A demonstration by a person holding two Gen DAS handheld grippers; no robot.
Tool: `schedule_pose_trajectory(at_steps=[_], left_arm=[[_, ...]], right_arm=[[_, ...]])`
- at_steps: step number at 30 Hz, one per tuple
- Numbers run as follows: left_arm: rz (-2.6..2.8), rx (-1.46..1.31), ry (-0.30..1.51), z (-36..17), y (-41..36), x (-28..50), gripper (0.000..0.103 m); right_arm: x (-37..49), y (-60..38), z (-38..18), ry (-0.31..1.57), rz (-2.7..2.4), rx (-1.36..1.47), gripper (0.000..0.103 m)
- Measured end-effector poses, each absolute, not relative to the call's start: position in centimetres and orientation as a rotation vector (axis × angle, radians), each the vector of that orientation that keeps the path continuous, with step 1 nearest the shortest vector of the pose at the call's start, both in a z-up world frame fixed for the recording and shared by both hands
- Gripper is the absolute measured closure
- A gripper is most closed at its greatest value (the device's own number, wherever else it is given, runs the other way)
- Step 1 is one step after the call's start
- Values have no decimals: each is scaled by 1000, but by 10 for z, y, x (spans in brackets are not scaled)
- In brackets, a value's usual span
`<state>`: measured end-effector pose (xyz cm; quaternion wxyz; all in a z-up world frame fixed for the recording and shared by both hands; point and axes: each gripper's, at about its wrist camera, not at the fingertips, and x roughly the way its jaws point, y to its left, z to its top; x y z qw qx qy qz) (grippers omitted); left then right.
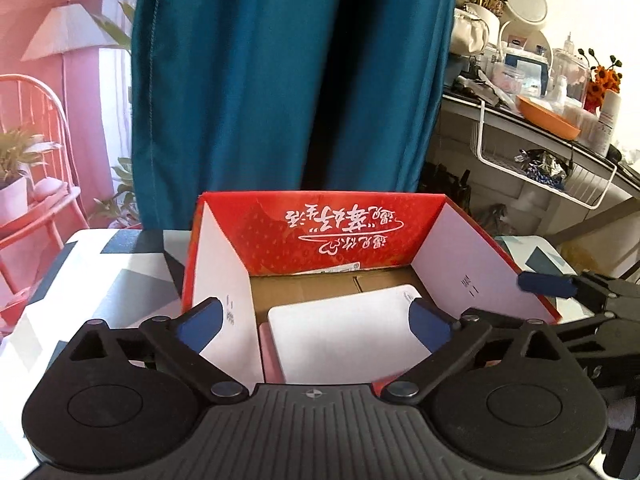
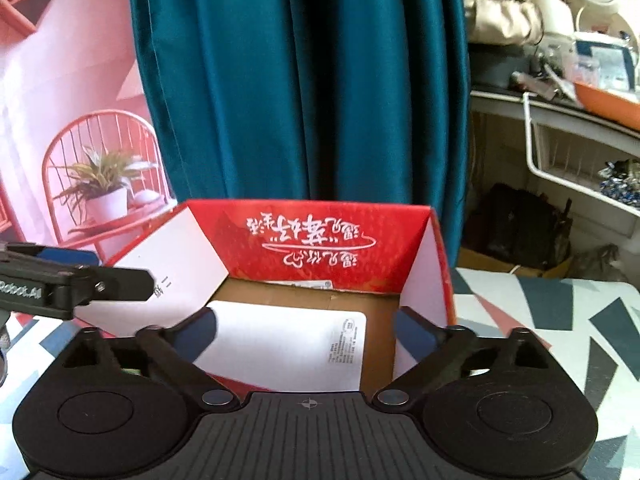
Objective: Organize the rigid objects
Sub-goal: 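Lower the white case into the box and open the left gripper, then withdraw the left tool back toward the remaining items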
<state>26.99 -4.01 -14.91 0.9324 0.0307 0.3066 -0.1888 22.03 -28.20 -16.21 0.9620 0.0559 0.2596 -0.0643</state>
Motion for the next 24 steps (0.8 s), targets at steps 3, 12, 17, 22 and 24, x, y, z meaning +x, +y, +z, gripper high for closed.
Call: schedule_pose_trajectory(at_steps=[3,12,17,22,24], left_arm=[[-386,64,618,-148,-35,253,0],[-406,51,641,-162,-19,201,0],[-437,16,682,-179,-14,172,0],[-446,-42,735,-204,-6,148,0],[-444,-45,753,-212,-5,140,0]], right_arm=[[206,-280,-159,509,-134,120,1],[153,-267,-163,481,-146,126,0],[119,-254,-178,502,-152,127,0],[84,-238,-207,582,-155,124,0],[71,-233,-218,616,-162,114,0]])
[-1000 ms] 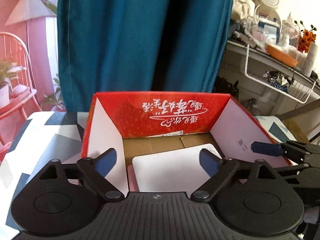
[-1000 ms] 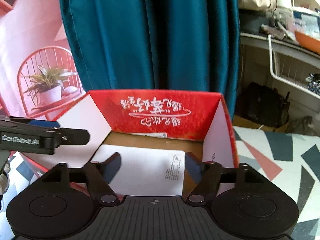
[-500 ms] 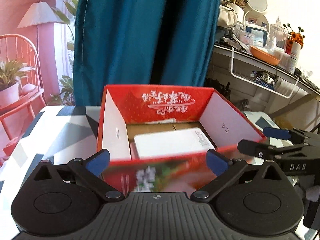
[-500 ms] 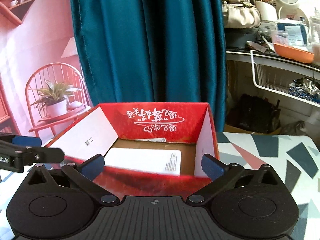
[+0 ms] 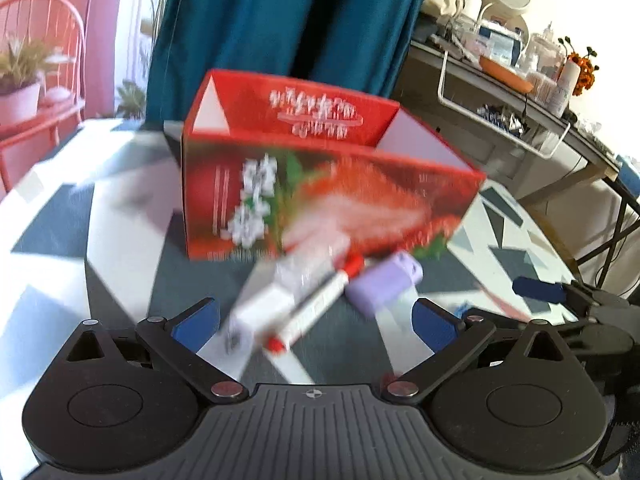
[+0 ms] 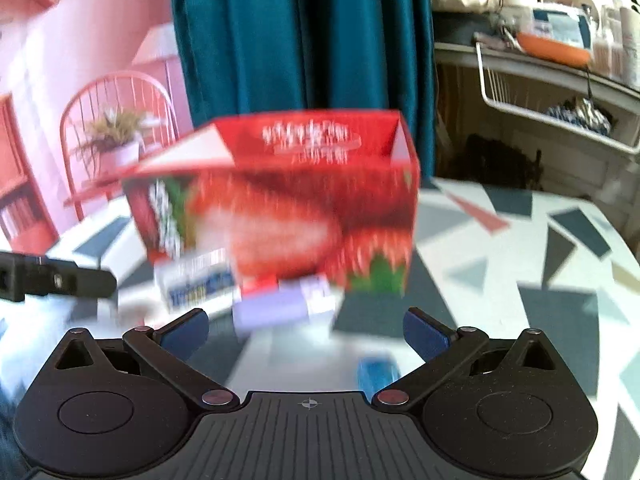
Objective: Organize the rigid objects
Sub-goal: 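Withdraw the left tool back toward the remaining items, then close the left gripper around the dark red cylinder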
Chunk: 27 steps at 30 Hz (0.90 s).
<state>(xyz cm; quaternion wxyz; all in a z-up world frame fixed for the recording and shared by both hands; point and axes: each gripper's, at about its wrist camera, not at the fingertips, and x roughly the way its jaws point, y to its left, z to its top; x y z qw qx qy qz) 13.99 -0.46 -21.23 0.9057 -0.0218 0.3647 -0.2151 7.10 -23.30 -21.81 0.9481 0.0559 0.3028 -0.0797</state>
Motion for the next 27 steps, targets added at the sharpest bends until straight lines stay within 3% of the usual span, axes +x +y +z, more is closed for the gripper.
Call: schedule_pose_trajectory(at_steps=[8,15,19,27], left_arm=[[-504,-19,785,-233,-20,117,0],[-496,-39,813,-246,-21,120,0],[-507,-55,820,-251,-21,121,2],[-579,-45,855,-264,-37,124,24]], right_arm=[[35,-216,-249,713,-122,129,2],[32,-211,-264,779,-78,92,31],[30,-214,-263,773,-76,102,42],[25,-222,-261,765,-80,125,63]])
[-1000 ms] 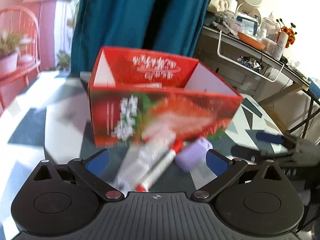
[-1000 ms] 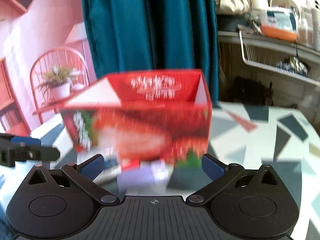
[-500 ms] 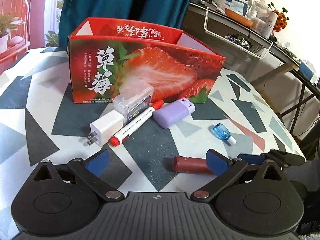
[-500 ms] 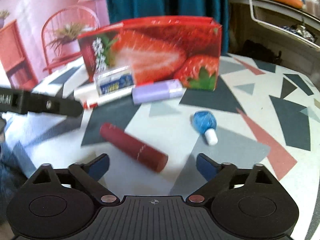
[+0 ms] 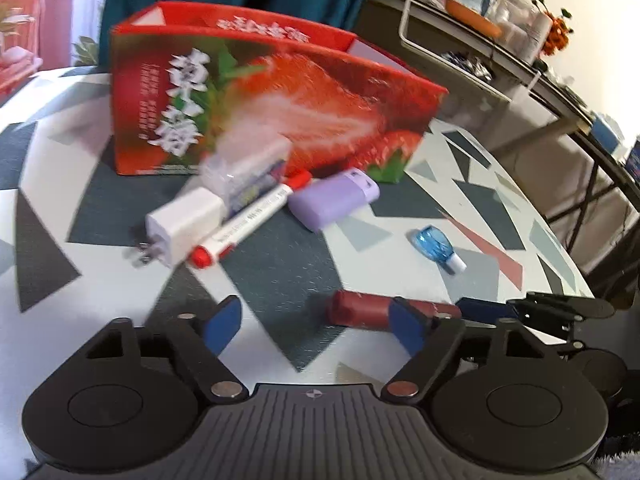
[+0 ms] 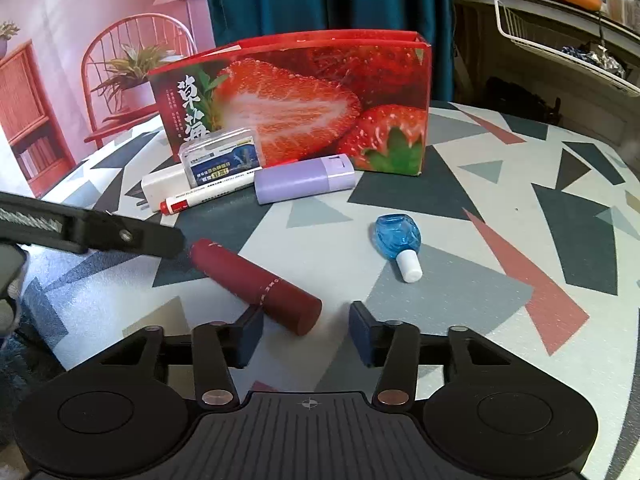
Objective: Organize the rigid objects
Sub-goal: 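Close the left gripper around the dark red cylinder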
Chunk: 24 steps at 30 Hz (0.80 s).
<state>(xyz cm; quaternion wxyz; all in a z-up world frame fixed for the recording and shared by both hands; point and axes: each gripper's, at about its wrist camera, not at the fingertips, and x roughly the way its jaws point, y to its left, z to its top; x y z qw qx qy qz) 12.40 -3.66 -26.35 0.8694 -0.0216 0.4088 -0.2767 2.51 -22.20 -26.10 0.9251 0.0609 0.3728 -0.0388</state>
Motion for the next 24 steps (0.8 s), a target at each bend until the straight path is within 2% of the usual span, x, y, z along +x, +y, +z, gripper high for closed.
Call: schedule_pose_trajectory(at_steps=[3,5,10,11,17,24], left_arm=[[-619,-55,864,-268,-46,127,27],[-640,-63,867,-270,-52,129,33],[-646,-98,871,-278,-61,139,42],[-650,-104,874,-280,-61,141,47],[-629,-98,840,-277,-56,139,63],[-536,-92,836,-278,-42,143,67]], right_arm=[[25,-223,-260,759,-77,130,72],[25,-224,-260,755,-68,135,78],[30,-221,-262,751,-59,114,79],[32,-220,-262,750,-56,102,79],[44,-215,-263,749,-42,48,79],[75,-205,-268,718,0,-36,79]])
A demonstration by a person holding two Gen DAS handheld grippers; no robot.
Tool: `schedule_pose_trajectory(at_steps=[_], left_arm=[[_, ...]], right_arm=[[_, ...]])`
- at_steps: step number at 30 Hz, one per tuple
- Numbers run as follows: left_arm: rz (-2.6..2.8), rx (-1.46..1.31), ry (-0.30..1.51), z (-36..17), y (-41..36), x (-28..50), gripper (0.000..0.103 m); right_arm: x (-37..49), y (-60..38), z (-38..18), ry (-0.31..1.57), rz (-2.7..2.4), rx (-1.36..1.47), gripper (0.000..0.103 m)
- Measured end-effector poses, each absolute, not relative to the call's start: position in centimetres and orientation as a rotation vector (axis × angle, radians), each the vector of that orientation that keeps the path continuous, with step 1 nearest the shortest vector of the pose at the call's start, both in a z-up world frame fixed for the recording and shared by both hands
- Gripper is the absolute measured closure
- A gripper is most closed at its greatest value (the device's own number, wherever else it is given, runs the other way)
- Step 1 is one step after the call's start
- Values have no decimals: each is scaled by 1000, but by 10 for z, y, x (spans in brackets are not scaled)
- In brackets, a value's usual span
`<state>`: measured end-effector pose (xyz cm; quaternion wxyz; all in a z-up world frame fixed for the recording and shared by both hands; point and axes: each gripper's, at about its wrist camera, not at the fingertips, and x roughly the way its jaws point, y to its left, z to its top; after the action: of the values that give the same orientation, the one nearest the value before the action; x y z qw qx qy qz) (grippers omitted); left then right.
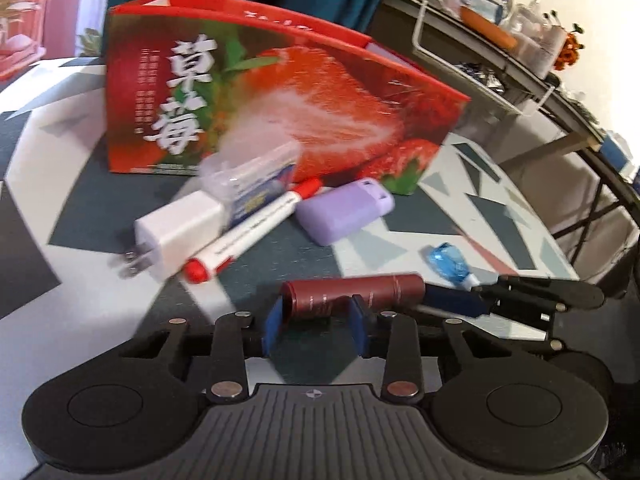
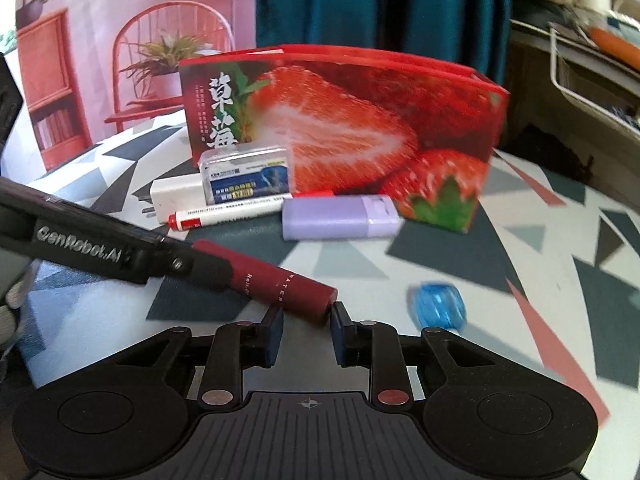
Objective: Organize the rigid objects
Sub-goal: 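Close the left gripper around the dark red cylinder, then lift the dark red cylinder with the left gripper and carry it over the box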
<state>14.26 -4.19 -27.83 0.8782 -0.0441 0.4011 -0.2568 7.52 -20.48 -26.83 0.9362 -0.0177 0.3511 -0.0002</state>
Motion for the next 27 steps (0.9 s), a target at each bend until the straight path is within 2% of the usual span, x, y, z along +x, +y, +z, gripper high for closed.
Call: schedule_pose_trajectory(at_steps=[9,12,27], left_arm=[[-520,-67,809,-276,-35,141,67],[-537,-70,805,-277,-35,139,64],[-551,-71,802,-279,-34,137,64]], right_arm=[[83,-202,-275,674,17,-59,77],[81,-199,-276,666,15,-84,75],[79,-197,-276,660,20,-103,75]])
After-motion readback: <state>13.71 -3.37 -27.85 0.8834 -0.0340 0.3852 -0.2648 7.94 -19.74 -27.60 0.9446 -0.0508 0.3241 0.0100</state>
